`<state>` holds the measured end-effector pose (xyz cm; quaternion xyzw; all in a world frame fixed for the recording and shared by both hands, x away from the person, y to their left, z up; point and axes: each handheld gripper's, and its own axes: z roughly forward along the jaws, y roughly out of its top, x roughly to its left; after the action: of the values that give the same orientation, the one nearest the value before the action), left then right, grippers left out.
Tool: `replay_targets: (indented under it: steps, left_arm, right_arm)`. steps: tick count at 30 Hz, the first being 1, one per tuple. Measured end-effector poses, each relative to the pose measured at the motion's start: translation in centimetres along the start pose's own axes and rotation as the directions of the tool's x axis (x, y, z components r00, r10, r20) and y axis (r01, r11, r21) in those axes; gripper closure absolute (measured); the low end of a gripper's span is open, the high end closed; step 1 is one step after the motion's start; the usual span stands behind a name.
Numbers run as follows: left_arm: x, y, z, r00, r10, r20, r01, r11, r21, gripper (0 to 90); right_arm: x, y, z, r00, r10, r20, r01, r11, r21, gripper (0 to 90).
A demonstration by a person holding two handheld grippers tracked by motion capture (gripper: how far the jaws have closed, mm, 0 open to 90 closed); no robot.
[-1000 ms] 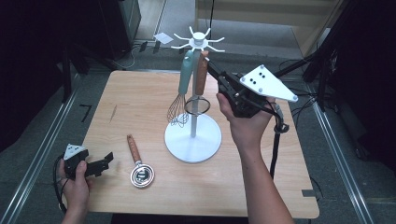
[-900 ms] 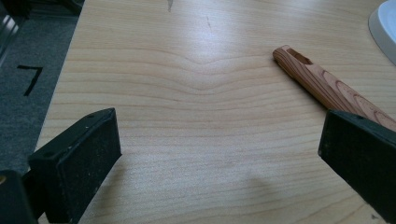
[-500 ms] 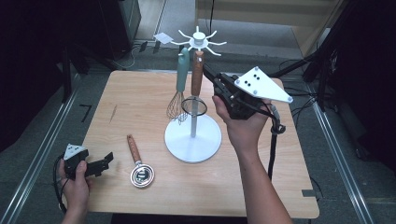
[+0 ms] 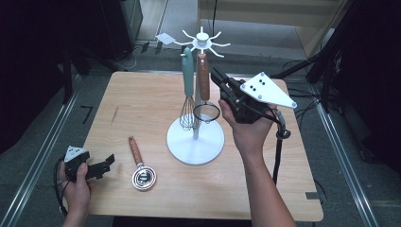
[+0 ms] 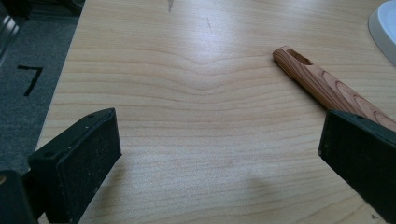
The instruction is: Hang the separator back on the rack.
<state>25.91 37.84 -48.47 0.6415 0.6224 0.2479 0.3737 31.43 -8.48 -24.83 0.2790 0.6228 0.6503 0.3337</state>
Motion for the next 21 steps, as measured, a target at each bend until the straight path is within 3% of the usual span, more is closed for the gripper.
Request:
replay_targets:
  steps: [11, 14, 20, 21]
  left_arm:
    - [0.0, 0.0, 0.0, 1.0000, 0.003, -0.003, -0.003, 1.0000, -0.002, 0.0]
    - [-0.2, 0.0, -0.1, 0.9996, 0.025, -0.015, -0.025, 0.9997, -0.005, 0.0]
    - [0.0, 0.0, -0.3, 0.9994, 0.020, 0.029, -0.020, 0.9998, -0.007, 0.0]
    - [-0.1, 0.0, -0.4, 0.9994, 0.026, 0.021, -0.026, 0.9996, -0.008, 1.0]
  right_arm:
    - [-1.3, -2.0, -1.1, 0.9985, 0.013, 0.053, -0.015, 0.9993, 0.035, 81.3]
    - [-1.5, -2.7, -1.4, 0.9975, 0.019, 0.068, -0.022, 0.9985, 0.050, 78.1]
    - [-1.9, -4.8, -1.9, 0.9945, 0.051, 0.091, -0.058, 0.9958, 0.071, 70.1]
    - [-1.9, -5.1, -2.0, 0.9940, 0.057, 0.093, -0.065, 0.9949, 0.077, 68.8]
